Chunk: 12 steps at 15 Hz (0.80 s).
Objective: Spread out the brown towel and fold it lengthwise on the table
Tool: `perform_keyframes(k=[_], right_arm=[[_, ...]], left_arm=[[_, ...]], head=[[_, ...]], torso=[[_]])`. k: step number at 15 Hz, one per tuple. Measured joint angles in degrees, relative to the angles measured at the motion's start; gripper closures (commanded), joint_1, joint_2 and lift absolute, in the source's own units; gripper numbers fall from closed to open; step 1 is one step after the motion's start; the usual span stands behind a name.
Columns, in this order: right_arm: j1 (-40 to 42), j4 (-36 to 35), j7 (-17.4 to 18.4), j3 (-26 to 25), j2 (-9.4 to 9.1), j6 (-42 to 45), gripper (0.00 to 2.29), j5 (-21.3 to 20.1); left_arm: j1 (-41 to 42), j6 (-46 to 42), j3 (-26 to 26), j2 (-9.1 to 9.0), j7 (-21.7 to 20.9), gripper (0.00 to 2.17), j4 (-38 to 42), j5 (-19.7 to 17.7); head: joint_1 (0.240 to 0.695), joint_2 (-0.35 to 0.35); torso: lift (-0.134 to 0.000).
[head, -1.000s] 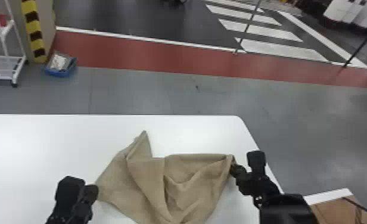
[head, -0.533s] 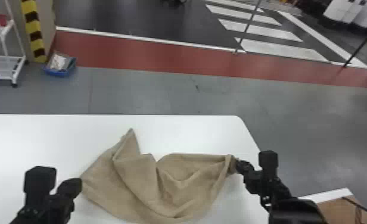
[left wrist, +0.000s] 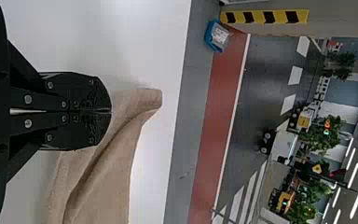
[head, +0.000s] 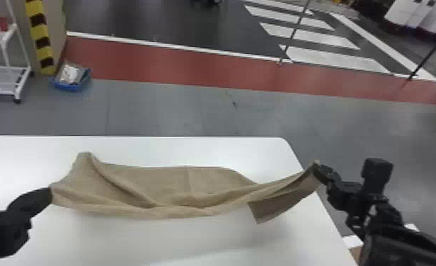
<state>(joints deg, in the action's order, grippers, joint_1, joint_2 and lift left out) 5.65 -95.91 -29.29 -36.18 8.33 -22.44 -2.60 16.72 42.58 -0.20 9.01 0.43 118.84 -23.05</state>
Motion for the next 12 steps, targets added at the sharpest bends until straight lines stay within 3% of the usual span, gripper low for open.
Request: perform_keyframes(k=[3, 7, 12], right_arm=[[0.7, -5.1, -0.1, -3.9, -0.40, -2.6, 1.48, 4.1], [1.5, -9.9, -0.5, -6.3, -0.26, -5.8, 1.48, 5.5], [-6.1, -1.8, -1.3, -1.5, 2.10, -7.9, 1.48, 0.8]], left_arm=[[2.3, 4.2, 3.4, 0.04, -0.1, 2.15, 6.5, -3.2], [4.0, 7.9, 6.0, 0.05, -0.1, 2.15, 11.7, -6.3], [-0.7, 8.3, 4.8, -0.25, 1.3, 2.15, 9.6, -6.4]], head=[[0.695, -0.350], [0.695, -0.350], [0.695, -0.350]], torso=[[0.000], [0.000], [0.000]])
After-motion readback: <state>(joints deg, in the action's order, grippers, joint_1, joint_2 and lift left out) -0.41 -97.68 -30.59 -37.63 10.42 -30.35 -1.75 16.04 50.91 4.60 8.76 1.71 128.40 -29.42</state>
